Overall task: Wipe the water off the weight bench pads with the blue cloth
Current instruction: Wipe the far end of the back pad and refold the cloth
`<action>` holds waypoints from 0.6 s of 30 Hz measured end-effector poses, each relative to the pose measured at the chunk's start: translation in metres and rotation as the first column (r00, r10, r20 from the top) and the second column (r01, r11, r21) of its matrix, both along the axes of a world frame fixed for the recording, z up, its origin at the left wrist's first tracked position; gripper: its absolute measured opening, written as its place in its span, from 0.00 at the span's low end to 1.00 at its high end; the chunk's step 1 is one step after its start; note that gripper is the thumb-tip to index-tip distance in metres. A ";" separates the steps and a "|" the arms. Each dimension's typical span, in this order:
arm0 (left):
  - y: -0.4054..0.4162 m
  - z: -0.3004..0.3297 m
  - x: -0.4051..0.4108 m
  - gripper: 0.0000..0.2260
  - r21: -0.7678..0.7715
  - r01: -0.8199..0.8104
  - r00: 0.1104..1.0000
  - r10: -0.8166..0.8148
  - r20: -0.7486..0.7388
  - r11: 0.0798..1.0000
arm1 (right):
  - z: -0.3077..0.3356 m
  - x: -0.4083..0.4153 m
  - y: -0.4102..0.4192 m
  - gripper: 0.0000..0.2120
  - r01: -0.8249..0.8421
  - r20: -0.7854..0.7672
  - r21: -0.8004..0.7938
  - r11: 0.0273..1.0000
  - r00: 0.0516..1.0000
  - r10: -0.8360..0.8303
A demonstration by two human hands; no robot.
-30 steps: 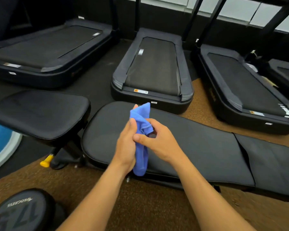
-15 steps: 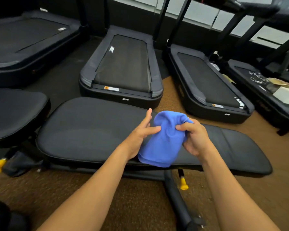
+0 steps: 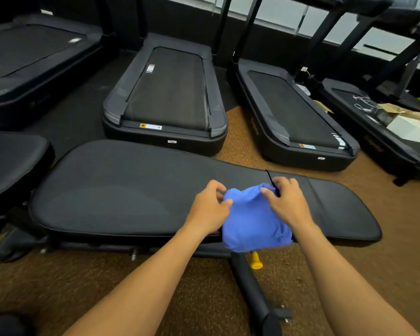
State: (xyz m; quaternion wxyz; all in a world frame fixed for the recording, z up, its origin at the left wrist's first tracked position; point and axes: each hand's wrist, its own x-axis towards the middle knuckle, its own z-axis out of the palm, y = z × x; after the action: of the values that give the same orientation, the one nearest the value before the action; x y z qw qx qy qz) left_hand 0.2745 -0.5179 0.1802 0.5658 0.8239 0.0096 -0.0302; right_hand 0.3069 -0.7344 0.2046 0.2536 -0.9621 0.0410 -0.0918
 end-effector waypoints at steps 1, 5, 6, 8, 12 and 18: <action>0.000 0.001 0.001 0.11 0.007 -0.032 0.999 0.032 0.021 0.999 | -0.008 -0.007 0.006 0.20 -0.061 0.085 -0.026 0.998 0.994 0.063; 0.011 0.000 0.007 0.14 -0.065 -0.107 0.989 0.113 0.092 0.992 | -0.053 -0.030 0.013 0.40 -0.448 0.011 -0.224 0.866 0.887 0.462; 0.015 0.000 0.007 0.13 -0.089 -0.118 0.986 0.127 0.105 0.989 | -0.061 -0.032 0.009 0.44 -0.482 -0.085 -0.248 0.840 0.875 0.477; 0.029 -0.003 0.006 0.11 -0.129 -0.141 0.977 0.158 0.140 0.982 | -0.075 -0.026 -0.006 0.47 -0.511 -0.188 -0.326 0.795 0.859 0.475; 0.069 -0.011 0.001 0.09 -0.203 -0.192 0.959 0.227 0.169 0.960 | -0.074 -0.015 -0.005 0.48 -0.570 -0.222 -0.442 0.693 0.818 0.531; 0.126 -0.014 -0.005 0.08 -0.335 -0.288 0.913 0.363 0.188 0.897 | -0.075 -0.011 0.052 0.49 -0.670 -0.222 -0.480 0.567 0.718 0.660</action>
State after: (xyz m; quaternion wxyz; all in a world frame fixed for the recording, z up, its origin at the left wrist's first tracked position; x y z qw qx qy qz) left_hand 0.2693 -0.3921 0.1663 0.6778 0.7123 0.0737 0.1665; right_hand 0.2957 -0.6821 0.1297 -0.0056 -0.9374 -0.3481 0.0111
